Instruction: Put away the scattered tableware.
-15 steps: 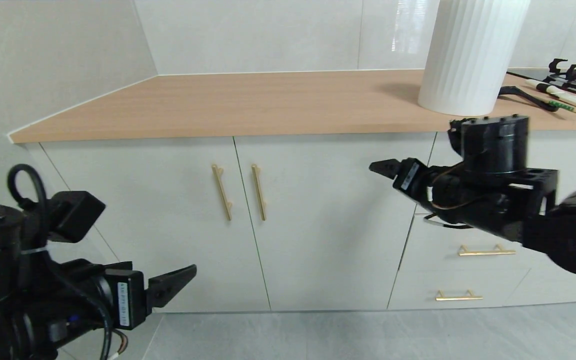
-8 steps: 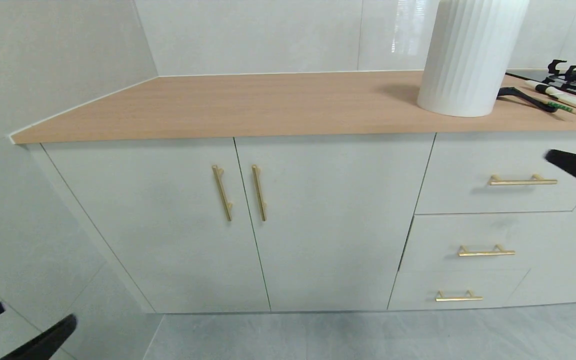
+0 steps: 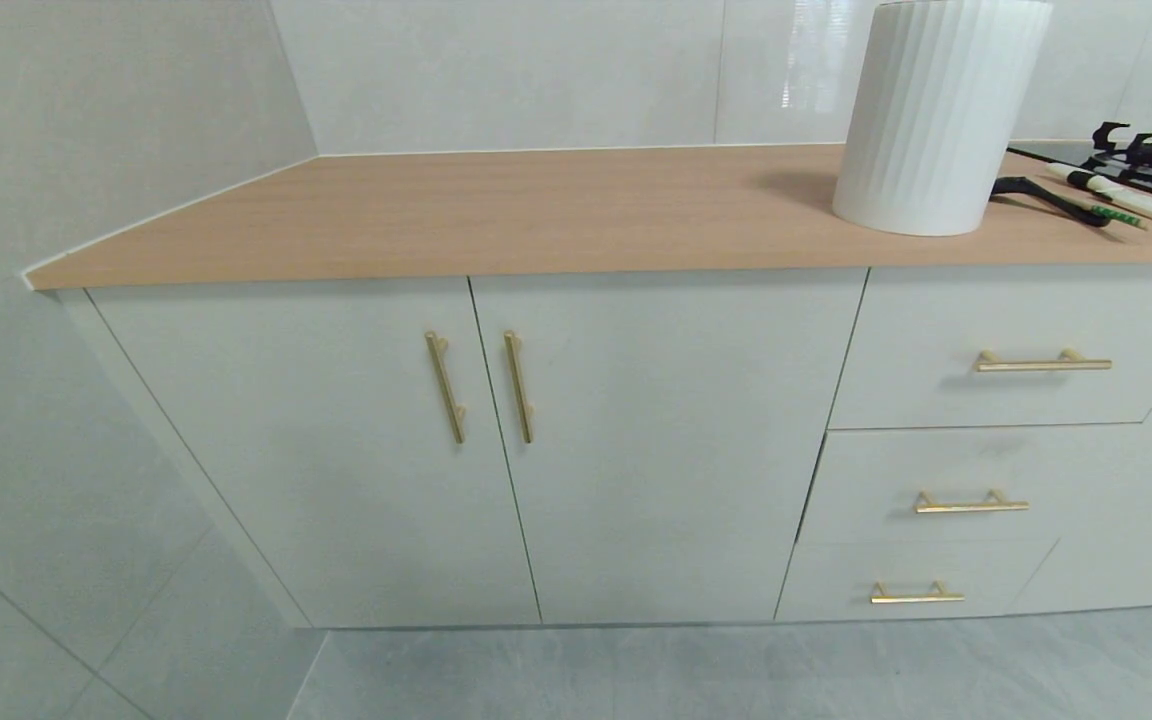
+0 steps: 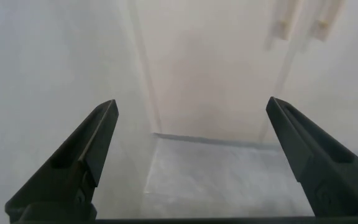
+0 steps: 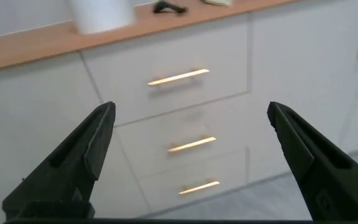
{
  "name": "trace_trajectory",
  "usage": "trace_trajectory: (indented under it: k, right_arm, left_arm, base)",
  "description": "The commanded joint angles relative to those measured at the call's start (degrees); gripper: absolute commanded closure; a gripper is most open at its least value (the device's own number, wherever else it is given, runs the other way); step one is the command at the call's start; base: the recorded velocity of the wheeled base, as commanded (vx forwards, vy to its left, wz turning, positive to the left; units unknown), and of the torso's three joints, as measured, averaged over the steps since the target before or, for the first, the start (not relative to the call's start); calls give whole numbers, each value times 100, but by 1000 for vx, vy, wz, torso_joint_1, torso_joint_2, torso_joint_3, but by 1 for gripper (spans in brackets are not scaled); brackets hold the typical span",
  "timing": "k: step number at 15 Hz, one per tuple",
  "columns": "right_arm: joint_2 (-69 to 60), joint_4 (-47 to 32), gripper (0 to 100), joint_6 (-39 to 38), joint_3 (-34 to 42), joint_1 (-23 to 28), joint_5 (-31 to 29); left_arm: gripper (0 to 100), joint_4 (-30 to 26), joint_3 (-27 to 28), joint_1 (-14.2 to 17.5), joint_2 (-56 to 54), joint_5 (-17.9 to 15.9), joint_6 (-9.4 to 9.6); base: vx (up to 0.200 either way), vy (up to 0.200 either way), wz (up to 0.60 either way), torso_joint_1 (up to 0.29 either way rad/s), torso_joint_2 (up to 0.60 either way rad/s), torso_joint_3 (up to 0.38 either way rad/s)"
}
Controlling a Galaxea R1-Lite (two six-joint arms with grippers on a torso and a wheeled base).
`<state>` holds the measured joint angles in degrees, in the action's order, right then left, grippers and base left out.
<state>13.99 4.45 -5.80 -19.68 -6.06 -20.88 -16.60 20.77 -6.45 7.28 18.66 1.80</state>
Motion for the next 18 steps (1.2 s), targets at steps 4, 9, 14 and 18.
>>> trace_trajectory:
  k: [4,9,14,18]
  right_arm:
    - [-1391,-111,0,-17,1370,650,-83]
    - [-1382,-102,0,580,1968,632,418]
    - [-1382,-419,0,853,1968,615,2053]
    - [-1391,-383,0,624,1968,615,2062]
  left_arm:
    - [0,412,-794,671,-693,305,-347]
    - [0,1924,-2077,662,-710,-803,189]
    - [0,1687,-2077,662,-710,-1524,-66]
    - [0,1660,-2077,662,-710,-1647,83]
  base:
    - [0,0,0,0,0,0]
    - [0,0,0,0,0,0]
    - [0,0,0,0,0,0]
    - [0,0,0,0,0,0]
